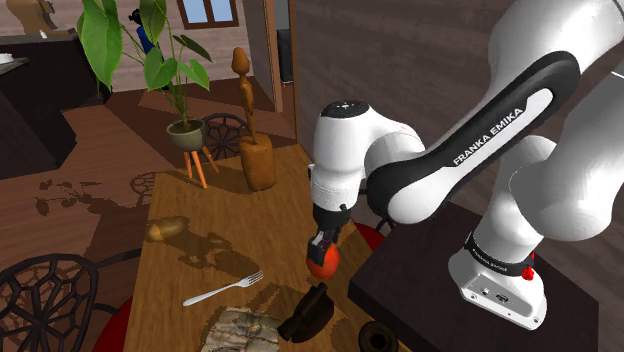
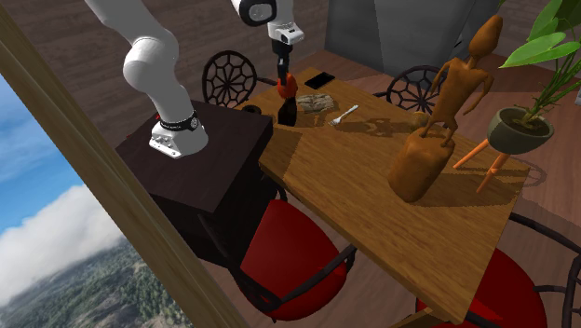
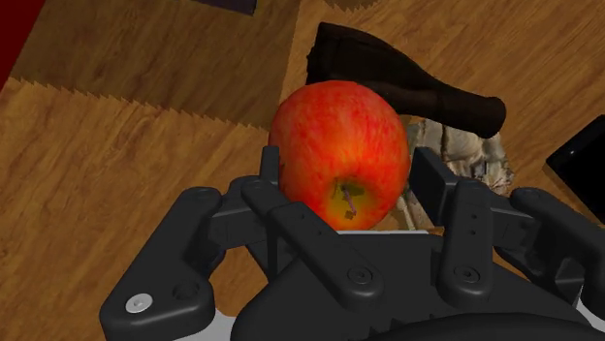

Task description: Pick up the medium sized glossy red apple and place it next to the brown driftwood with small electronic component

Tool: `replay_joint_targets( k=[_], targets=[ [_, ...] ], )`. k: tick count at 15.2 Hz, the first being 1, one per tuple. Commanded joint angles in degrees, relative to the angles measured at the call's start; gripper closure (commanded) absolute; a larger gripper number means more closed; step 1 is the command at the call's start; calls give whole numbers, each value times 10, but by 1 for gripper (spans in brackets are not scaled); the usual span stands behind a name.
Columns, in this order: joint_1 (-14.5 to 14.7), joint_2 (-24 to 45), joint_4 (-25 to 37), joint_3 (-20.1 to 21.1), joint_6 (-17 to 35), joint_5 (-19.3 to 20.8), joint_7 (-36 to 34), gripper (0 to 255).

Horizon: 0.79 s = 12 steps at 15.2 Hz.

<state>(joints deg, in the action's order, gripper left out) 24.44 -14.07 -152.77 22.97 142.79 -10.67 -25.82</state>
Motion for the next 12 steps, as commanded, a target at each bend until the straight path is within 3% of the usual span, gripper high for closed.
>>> replay_joint_targets(
  k=[1,8,12],
  targets=[
    [16,-3,0,22,-1,-6,-33,255],
    [61,16,29,111,-2,-7,-168,255],
    [52,48,19,120,37,12,-182,255]
  ],
)
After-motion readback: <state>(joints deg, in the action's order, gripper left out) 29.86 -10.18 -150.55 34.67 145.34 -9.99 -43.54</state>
